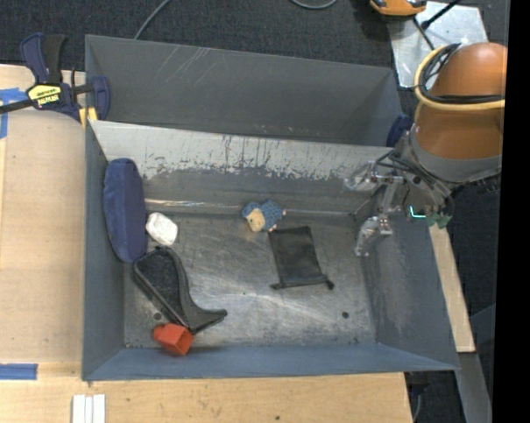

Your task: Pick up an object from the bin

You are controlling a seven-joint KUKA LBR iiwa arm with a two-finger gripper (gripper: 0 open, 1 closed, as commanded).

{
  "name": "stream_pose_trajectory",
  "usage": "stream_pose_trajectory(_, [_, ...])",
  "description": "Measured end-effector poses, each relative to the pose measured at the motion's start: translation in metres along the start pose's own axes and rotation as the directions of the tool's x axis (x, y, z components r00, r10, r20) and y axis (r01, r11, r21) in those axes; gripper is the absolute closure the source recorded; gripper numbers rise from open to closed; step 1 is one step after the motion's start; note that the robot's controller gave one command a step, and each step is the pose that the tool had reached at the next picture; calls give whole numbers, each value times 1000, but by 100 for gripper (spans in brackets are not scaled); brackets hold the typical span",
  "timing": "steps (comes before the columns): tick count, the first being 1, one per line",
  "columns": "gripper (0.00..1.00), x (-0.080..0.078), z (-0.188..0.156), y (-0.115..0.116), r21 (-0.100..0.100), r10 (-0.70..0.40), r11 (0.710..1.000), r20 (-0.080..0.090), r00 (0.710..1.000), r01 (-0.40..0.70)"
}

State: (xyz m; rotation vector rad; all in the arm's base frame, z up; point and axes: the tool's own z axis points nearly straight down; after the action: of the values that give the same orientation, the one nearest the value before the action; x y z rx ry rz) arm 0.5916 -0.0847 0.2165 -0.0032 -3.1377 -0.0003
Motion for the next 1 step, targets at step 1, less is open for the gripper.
stream_pose_trajectory(1, [0,-20,107,67,6,-362,932,11,932,362])
